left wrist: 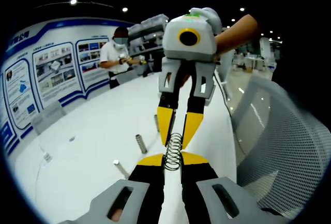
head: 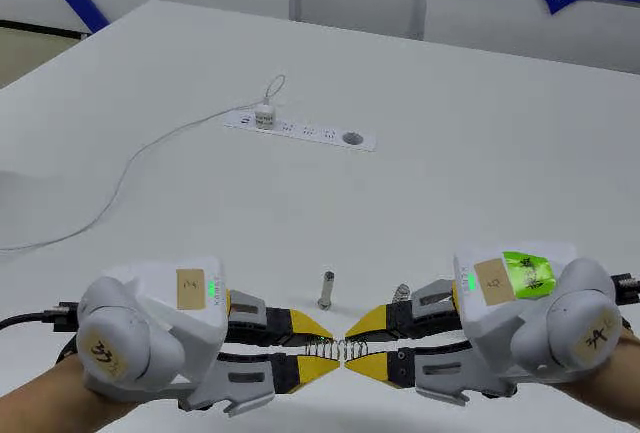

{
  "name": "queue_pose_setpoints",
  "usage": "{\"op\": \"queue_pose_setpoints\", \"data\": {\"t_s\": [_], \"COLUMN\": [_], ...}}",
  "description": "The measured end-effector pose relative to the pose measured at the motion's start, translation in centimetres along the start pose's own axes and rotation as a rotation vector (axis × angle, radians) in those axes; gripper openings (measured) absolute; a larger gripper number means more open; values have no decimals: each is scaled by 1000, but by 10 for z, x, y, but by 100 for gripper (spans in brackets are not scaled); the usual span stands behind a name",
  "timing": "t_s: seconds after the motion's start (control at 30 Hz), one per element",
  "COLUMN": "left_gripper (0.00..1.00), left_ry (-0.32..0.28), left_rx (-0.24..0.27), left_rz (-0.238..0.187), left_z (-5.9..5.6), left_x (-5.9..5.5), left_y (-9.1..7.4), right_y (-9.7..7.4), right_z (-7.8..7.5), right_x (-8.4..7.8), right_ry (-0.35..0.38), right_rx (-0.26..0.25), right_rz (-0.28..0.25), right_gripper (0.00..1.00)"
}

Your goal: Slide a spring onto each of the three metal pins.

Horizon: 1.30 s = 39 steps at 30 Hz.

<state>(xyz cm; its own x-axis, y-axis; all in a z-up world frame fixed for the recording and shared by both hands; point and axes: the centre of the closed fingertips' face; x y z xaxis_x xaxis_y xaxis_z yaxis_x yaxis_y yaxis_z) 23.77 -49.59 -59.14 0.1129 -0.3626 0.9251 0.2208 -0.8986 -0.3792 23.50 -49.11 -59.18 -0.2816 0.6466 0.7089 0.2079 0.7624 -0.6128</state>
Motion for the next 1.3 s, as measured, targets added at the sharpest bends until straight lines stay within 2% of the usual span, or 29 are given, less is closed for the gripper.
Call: {"op": "queue_pose_setpoints", "data": {"t_s": [0.27, 0.4, 0.5, 0.57, 0.77, 1.2, 1.3], "left_gripper": [10, 10, 10, 10, 10, 10, 9], "left_ry": [8, -2, -4, 1, 20, 41, 43], "left_rx": [0, -6, -12, -10, -11, -7, 1], "left_rz": [2, -14, -20, -21, 0, 13, 13], "left_z": [0, -1, -2, -1, -3, -4, -3], "left_x": [0, 4, 6, 6, 4, 4, 3], "left_y": [-2, -3, -3, -4, -4, -6, -7], "right_y": [-5, -7, -6, -6, -8, -16, -17], "right_z": [-5, -5, -2, -1, -1, -3, -4], "right_x": [-9, -10, -4, -4, -1, 16, 22], "right_ry": [55, 112, 184, 182, 192, 239, 261], "right_rx": [-24, -16, 2, 8, 16, 43, 43], "right_rz": [9, -14, -63, -63, -79, -151, -181], "right_gripper": [16, 16, 15, 11, 10, 11, 11]}}
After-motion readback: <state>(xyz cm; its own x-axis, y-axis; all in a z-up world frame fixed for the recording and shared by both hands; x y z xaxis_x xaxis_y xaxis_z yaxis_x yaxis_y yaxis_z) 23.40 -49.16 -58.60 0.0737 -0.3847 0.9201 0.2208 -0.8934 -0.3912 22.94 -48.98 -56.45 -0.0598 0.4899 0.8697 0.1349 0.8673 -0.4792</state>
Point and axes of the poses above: the centre of the closed fingertips' face, and the gripper's own axes: y roughly forward along the fingers, z roughly to its left, x roughly out of its top, and after that the axes turned 10 degrees about -y, right-handed
